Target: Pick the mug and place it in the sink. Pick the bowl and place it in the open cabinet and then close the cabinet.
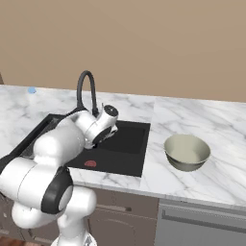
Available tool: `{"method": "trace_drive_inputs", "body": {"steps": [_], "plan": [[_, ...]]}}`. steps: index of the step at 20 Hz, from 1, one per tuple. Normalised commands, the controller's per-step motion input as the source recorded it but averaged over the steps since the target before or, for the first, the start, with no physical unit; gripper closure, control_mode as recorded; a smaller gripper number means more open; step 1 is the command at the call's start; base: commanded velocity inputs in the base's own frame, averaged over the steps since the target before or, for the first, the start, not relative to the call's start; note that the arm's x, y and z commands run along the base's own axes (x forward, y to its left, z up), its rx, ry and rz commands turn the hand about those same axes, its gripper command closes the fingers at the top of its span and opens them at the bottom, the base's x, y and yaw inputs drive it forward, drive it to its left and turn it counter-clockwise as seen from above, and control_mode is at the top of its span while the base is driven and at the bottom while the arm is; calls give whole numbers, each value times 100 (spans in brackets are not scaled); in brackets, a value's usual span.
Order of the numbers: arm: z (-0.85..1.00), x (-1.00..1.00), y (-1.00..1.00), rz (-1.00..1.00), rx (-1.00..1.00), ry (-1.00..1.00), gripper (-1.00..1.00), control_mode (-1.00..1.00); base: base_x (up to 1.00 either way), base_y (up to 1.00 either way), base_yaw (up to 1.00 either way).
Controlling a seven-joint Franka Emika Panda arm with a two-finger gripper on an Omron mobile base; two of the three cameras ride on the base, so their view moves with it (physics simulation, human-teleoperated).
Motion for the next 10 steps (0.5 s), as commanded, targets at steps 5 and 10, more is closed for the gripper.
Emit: {"method": "trace_drive_inputs", "body": {"steps": [5, 10], "plan": [[-3, 25, -12, 0, 5, 4, 100, -100, 0, 0, 0], [-4, 37, 0, 0, 0, 0, 100, -100, 0, 0, 0]]}}
